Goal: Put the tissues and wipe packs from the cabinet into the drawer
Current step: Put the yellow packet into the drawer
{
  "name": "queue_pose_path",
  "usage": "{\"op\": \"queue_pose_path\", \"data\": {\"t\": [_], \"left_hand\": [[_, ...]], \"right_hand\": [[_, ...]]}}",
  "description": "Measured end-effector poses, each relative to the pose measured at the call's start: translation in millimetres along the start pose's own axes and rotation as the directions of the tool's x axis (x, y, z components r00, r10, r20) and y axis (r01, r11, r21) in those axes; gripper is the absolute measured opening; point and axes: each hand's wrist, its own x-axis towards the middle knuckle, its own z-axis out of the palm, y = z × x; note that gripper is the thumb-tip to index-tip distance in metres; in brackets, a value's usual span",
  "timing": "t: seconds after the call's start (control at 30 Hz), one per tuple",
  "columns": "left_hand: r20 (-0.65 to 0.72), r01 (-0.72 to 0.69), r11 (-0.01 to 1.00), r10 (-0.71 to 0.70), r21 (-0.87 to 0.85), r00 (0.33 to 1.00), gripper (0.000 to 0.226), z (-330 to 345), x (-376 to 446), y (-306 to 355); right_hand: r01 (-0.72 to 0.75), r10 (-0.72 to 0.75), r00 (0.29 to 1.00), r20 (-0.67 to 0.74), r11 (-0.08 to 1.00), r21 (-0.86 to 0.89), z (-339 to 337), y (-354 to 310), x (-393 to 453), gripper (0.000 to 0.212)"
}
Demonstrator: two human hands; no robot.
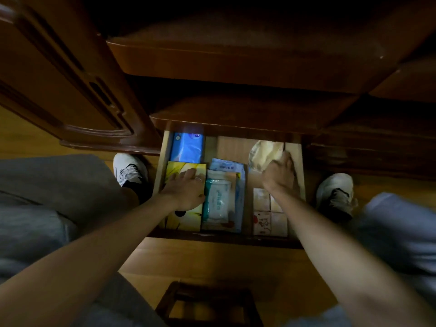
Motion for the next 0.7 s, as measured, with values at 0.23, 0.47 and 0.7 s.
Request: {"op": "queue_pose_path", "data": {"t": [0.23,0.47,0.7], "left_hand": [[0.012,0.004,0.998,-0.004,-0.069,1.000,0.068,5,-1,-5],[-0.001,-0.011,0.998,0.011,-0.066,1.000,0.066,4,2,-4],[0.019,-0.005,0.999,0.005,-0.046,1.000,0.067,4,-1,-2]], "right_hand": [[0.272,-0.246,0.935,0.256,0.960,-0.070,4,7,3,0.058],[0.330,-0.316,0.944,0.098,0.922,-0.202,6,20,12,0.052],[0.370,-0.399,0.912,-0.097,0.901,-0.227,-21,33,-11,0.035]]}}
